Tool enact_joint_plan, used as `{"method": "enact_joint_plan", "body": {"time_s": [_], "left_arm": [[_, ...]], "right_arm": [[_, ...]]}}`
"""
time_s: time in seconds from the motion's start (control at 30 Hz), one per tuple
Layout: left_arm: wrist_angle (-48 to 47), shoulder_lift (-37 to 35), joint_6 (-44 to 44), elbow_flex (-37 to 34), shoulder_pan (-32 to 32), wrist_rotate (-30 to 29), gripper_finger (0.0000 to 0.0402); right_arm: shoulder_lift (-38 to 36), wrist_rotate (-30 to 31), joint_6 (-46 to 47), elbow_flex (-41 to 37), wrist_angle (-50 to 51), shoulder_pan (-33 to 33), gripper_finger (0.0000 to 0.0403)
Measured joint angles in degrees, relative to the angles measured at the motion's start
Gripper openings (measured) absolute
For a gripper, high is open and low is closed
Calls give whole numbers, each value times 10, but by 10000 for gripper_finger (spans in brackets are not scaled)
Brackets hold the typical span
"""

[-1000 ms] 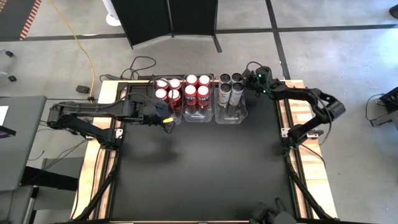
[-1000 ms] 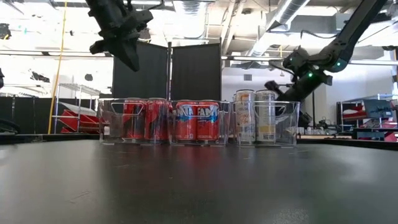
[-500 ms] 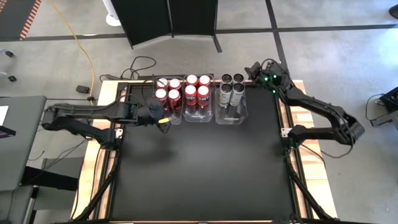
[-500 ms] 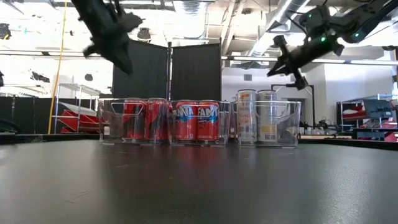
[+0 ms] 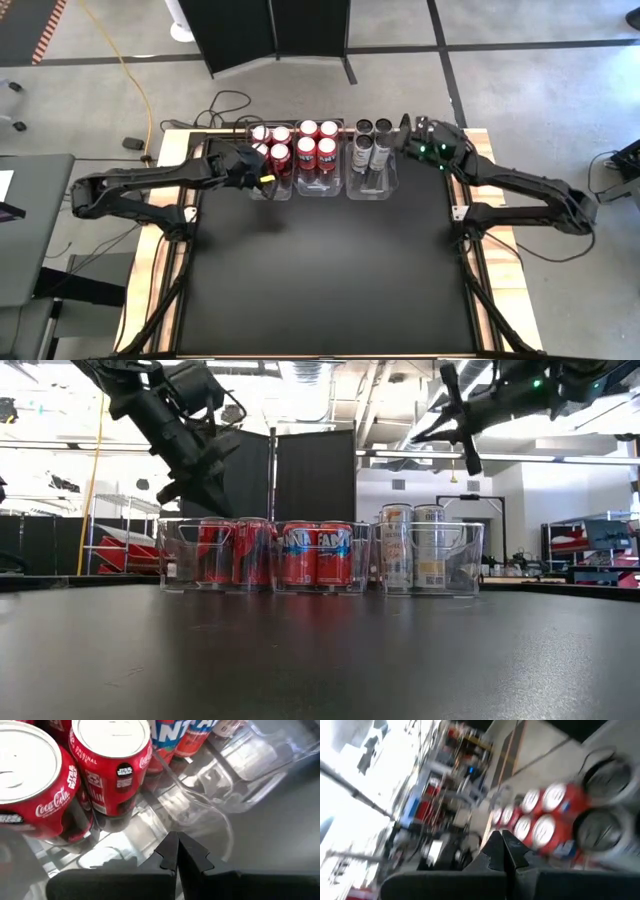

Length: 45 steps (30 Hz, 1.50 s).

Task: Sort soda cans
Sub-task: Adjust the red white soda can, then return to Home Position

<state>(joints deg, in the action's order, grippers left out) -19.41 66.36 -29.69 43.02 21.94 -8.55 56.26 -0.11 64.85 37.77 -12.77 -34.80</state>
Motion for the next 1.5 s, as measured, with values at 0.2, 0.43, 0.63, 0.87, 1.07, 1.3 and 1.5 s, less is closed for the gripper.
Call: {"method": "enact_joint_plan", "body": {"time_s": [0.2,0.43,0.63,0.87,1.07,1.3,1.5], "left_arm": [[14,33,29,-2,25,23,0],[87,97,36,-2,42,57,0],[103,136,16,-2,55,30,0],[128,154,22,-2,82,11,0],[149,154,22,-2,101,13,0],[136,129,21,-2,92,45,0],[93,48,21,-2,56,61,0]], "right_arm": [[-10,0,-8,-1,-1,93,0],[-8,22,-10,-1,1,160,0],[-8,32,-13,-1,1,174,0],[-8,42,-19,-1,3,181,0],[-8,48,-20,-1,3,178,0],[-8,38,-59,-1,5,202,0],[-8,3,-136,-1,2,251,0]]}}
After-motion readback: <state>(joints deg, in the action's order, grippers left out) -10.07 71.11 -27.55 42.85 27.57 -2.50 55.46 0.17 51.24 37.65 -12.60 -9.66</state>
